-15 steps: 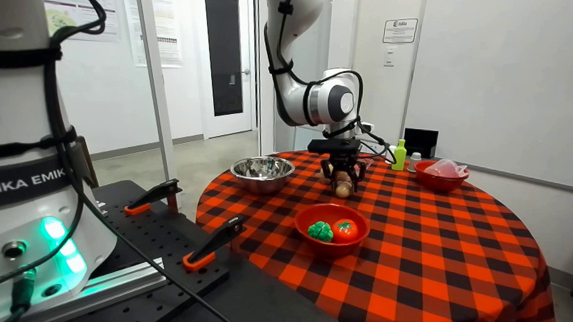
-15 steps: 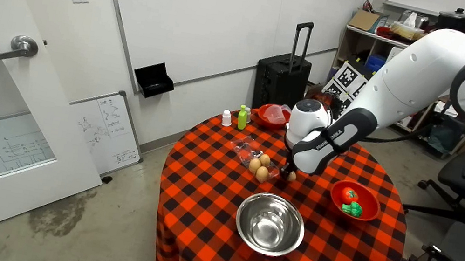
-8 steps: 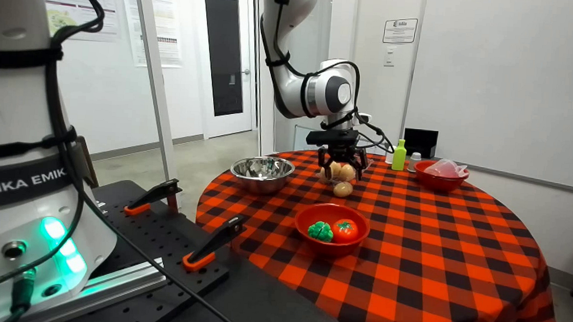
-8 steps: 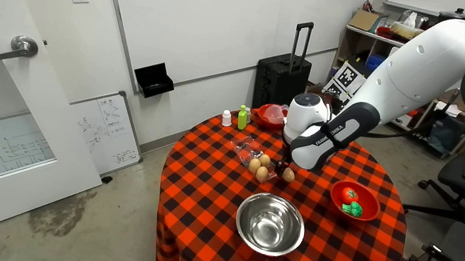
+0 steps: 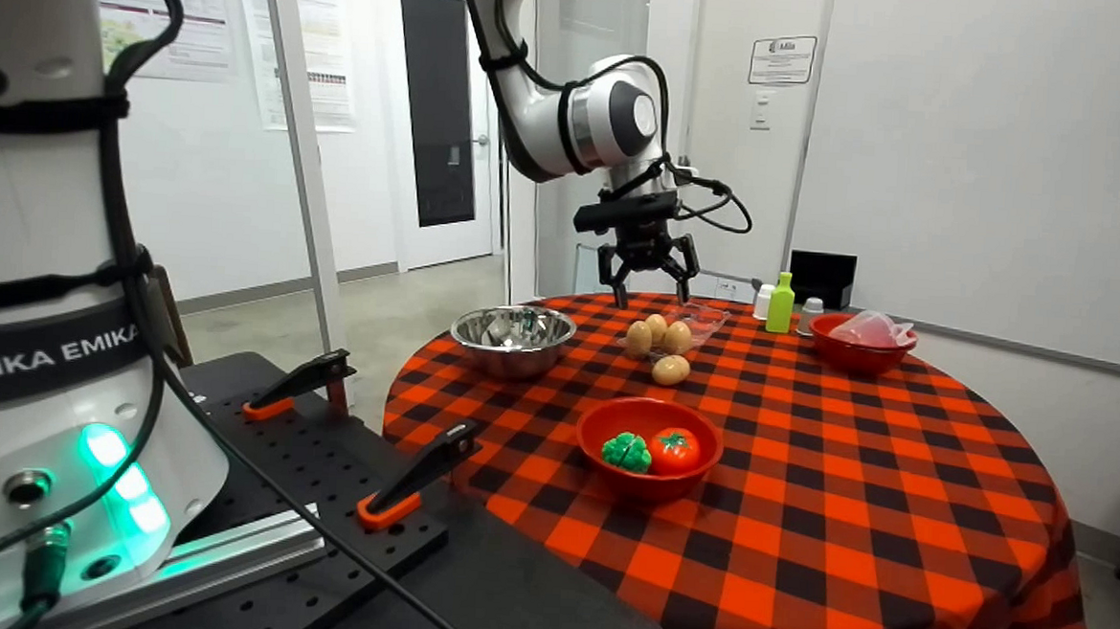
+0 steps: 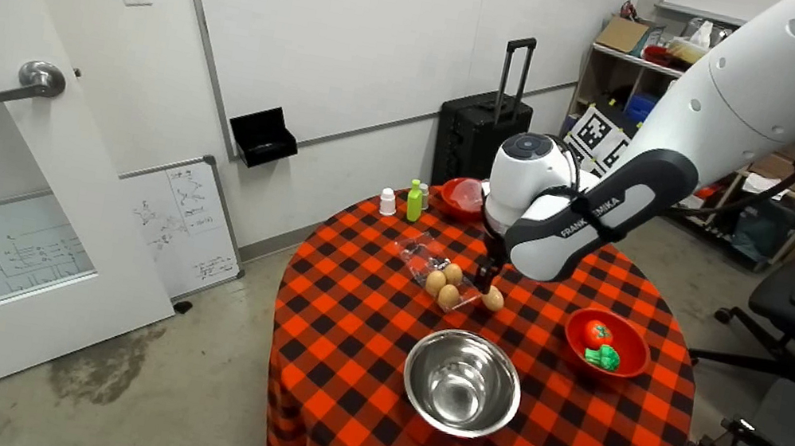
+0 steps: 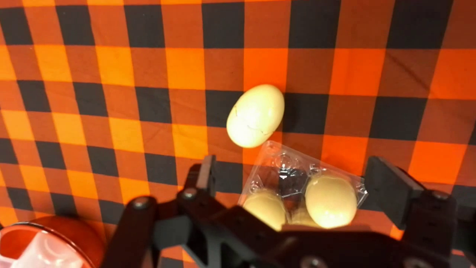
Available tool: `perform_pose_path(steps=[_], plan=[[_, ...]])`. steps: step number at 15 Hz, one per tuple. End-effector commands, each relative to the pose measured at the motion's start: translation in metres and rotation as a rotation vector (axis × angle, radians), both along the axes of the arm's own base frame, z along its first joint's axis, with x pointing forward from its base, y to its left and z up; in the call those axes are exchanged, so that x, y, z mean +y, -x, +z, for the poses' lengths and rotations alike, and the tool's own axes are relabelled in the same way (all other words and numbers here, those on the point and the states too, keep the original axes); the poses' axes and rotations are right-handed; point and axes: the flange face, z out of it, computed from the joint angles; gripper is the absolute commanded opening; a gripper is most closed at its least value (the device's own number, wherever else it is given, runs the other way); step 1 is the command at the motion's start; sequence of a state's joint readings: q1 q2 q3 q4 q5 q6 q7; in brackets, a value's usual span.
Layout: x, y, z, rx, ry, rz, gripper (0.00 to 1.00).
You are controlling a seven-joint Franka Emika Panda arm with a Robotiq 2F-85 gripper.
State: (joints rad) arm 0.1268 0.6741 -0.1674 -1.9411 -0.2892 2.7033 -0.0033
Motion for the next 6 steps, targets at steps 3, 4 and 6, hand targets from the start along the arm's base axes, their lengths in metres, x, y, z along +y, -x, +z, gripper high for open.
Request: perform_pose_path(steps=[3,4,6], plan=[[0.0056,0.0059,0.0044,0.015,0.003,0.016,1.00],[0.0047,0.0057,0.0035,0.015,0.003,0.015,1.00],[0.0028,0.0059,0.0024,0.017,0.004,0.012,1.00]])
